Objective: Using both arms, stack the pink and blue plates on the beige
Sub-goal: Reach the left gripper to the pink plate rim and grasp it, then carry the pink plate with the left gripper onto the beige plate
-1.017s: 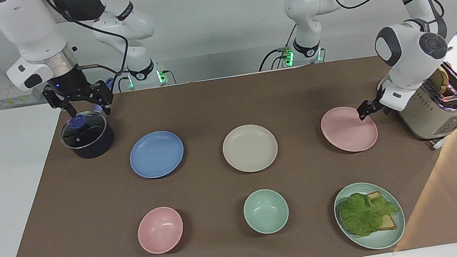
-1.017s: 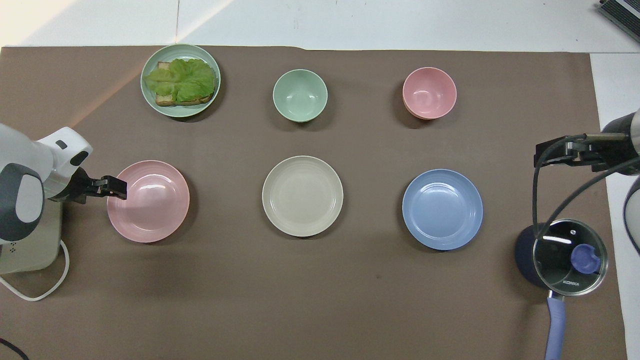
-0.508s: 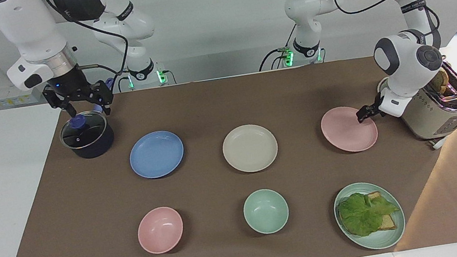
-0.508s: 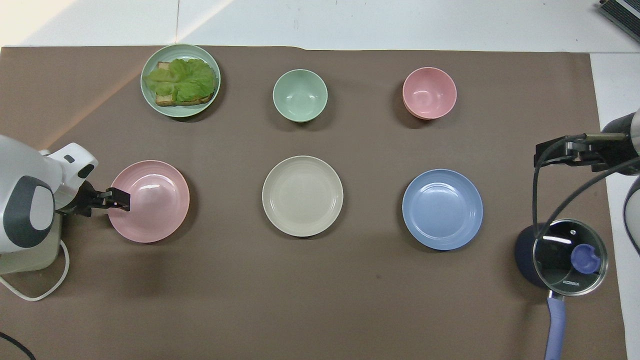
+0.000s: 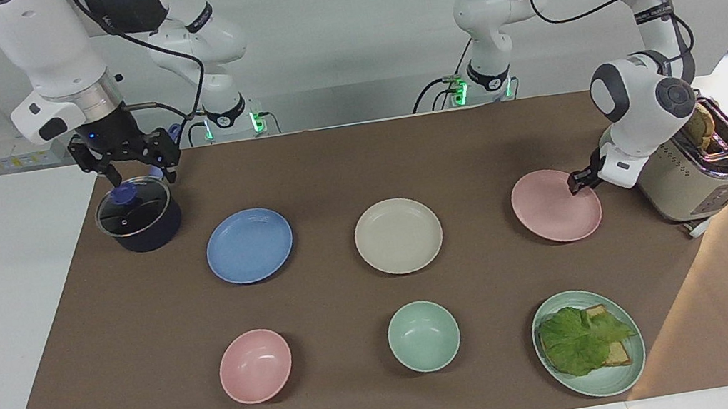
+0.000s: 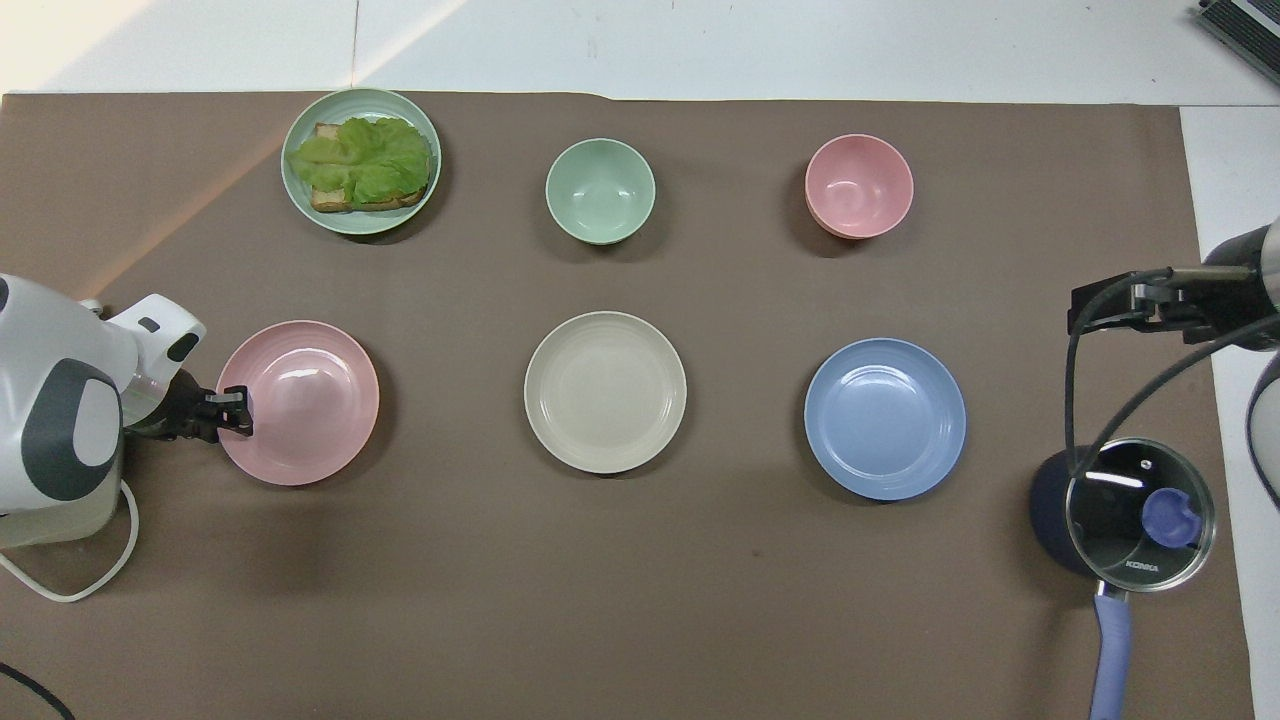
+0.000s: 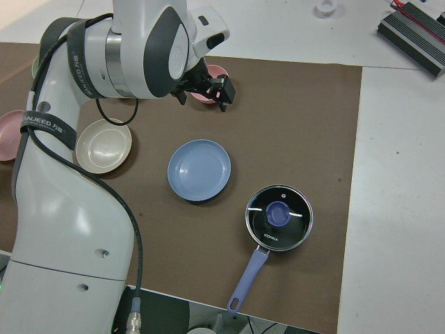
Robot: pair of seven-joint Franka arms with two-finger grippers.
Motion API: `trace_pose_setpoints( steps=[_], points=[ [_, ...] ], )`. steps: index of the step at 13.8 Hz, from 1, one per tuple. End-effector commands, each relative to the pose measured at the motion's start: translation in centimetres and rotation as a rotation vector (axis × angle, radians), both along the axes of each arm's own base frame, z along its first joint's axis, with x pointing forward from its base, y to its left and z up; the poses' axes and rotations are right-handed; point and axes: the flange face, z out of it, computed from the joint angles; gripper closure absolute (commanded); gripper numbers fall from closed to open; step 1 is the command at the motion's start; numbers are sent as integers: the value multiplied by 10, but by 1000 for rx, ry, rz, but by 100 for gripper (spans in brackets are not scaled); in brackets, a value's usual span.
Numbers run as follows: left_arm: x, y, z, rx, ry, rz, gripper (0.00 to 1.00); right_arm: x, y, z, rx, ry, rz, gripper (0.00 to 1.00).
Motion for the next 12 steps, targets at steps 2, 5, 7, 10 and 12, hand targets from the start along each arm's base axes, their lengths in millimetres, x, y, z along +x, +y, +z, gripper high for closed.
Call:
trace_pose_setpoints(
  steps=[2,5,7,10,12],
  points=[
    [-7,-2,0,5,2,11,100,-6,-4,-1,12,0,-17,0],
    [3,2,16,-14,53,12,100,-6,-4,0,12,-2,-15,0],
    [16,-2,56,-88,104,52,100,-6,-4,0,12,-2,-15,0],
    [25,-23,108,-179,171,89,100,-6,-4,0,12,-2,-15,0],
    [22,-63,119,-171,193,133,100,-6,-4,0,12,-2,-15,0]
  ],
)
